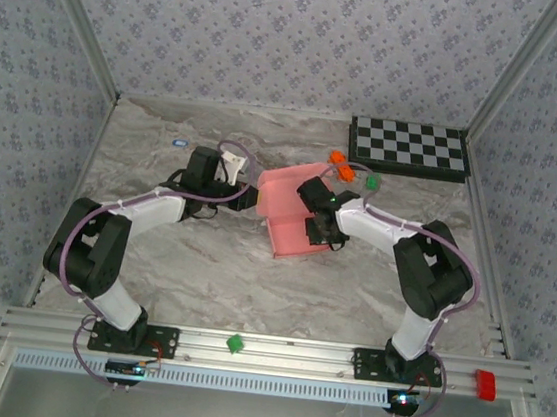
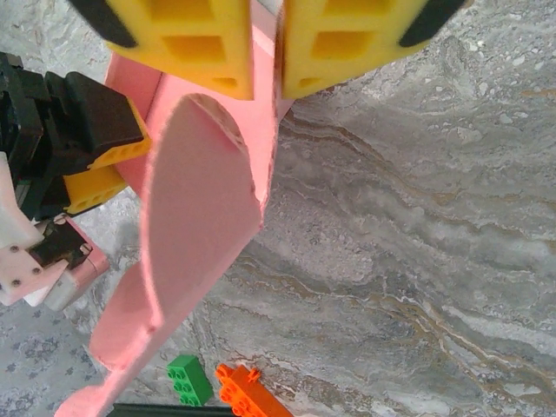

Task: Fold the paper box

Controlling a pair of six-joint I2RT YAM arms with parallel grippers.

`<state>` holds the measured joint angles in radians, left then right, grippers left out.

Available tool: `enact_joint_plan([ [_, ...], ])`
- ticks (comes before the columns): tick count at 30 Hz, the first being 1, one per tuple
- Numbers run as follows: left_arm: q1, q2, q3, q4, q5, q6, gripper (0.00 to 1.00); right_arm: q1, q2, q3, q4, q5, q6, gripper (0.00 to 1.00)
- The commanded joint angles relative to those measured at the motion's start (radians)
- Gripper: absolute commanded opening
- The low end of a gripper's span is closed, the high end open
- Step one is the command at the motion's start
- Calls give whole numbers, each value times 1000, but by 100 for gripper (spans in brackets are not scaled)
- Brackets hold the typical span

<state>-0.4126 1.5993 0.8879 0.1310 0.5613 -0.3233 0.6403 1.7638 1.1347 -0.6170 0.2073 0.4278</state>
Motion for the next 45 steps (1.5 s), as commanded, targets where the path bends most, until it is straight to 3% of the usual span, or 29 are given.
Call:
enact_joint_plan([
  [1, 0, -4, 32, 4, 15, 12, 22, -17, -43, -22, 12, -49, 20, 42],
  [7, 1, -58, 19, -8, -29, 32, 41, -33, -78, -53, 64, -111, 18, 43],
  [17, 23, -193, -23, -36, -179, 23, 53, -44, -103, -72, 115, -180, -15, 43],
  [20, 34, -227, -26, -61, -216, 16, 53, -44, -111, -75, 102, -165, -13, 43],
  [32, 134, -258, 62, -307, -556, -47, 54, -93, -288, -173, 156, -120, 18, 48],
  [40, 261, -125, 193, -437, -558, -20, 53, -199, -404, -274, 177, -152, 14, 48],
  [45, 331, 20, 319, -482, -505, 3, 50, -241, -456, -316, 178, -170, 12, 48],
])
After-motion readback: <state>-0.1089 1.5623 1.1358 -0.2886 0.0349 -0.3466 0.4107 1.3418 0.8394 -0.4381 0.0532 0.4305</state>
